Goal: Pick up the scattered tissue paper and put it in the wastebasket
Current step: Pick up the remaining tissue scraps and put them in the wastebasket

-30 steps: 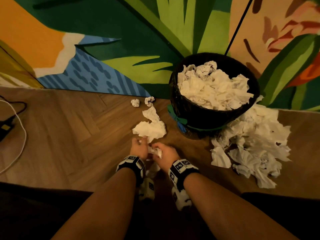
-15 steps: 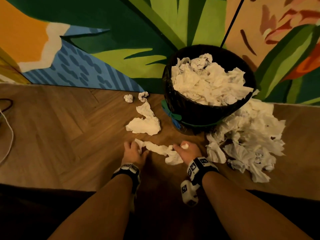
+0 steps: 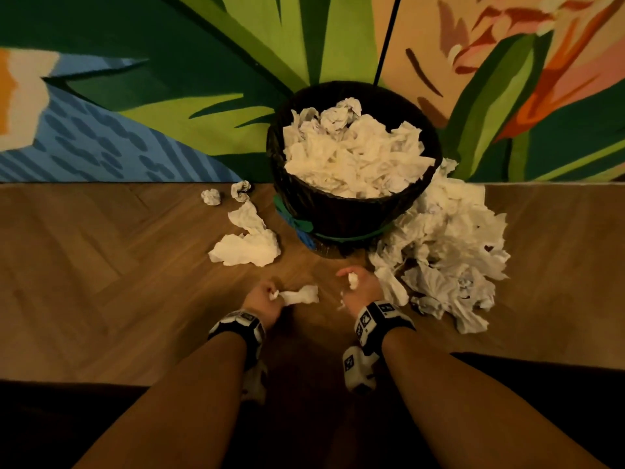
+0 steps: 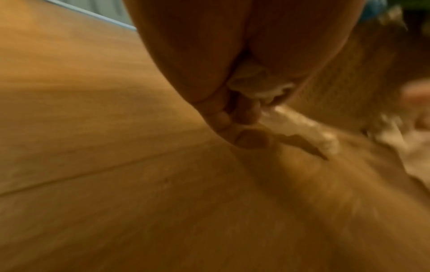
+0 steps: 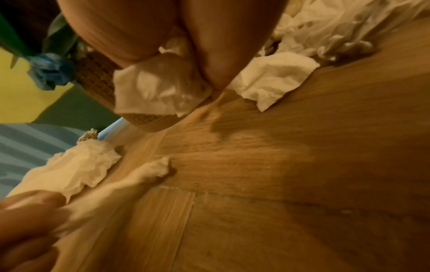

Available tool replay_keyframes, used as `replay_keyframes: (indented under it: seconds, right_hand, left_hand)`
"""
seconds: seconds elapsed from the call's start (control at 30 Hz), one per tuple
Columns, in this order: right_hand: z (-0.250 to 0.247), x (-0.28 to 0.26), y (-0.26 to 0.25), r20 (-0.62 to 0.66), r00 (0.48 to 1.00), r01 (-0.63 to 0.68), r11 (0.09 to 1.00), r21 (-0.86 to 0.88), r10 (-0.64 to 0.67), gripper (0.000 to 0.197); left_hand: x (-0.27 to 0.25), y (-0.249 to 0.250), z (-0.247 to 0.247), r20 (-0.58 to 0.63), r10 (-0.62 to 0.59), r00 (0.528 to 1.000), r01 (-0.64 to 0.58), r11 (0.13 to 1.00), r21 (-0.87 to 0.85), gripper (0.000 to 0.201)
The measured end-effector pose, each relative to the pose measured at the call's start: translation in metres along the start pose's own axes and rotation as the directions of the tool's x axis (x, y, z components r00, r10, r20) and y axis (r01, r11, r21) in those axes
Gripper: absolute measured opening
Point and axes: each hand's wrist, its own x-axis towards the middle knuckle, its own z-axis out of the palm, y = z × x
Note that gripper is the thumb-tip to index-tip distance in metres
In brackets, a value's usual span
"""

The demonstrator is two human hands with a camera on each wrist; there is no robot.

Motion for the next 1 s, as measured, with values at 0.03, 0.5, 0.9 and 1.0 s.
replay_keyframes:
  seconds: [0.03,0.5,0.9,1.0]
  right_hand:
    - [0.0,0.0,0.0,-0.01,1.0,-0.026,0.998,0.055,0.027,0.044]
    - [-0.121,0.017,-0.059,-0.275,0.873,0.091,0.42,0.903,0.402,0.03]
    - [-0.157,-0.017,-0.14,-0.614,0.733,0.602,0.698,0.388,-0.291,0.026]
    - [-0.146,-0.014,-0.134,-0.573,0.723,0.567,0.805,0.173,-0.386,0.017]
  left_hand:
    - [-0.003,0.001,-0.005,-0.046,-0.011,0.999,0.006,0.994,-0.108,0.002]
    - [-0.027,0.104,-0.12,-0.493,-0.047,0.869,-0.384,0.565,-0.73,0.02]
    - [-0.061,0.202,-0.136,-0.42,0.64,0.643,-0.738,0.664,-0.12,0.028]
    - [-0.058,0.194,-0.125,-0.391,0.69,0.609,-0.714,0.692,0.109,0.016]
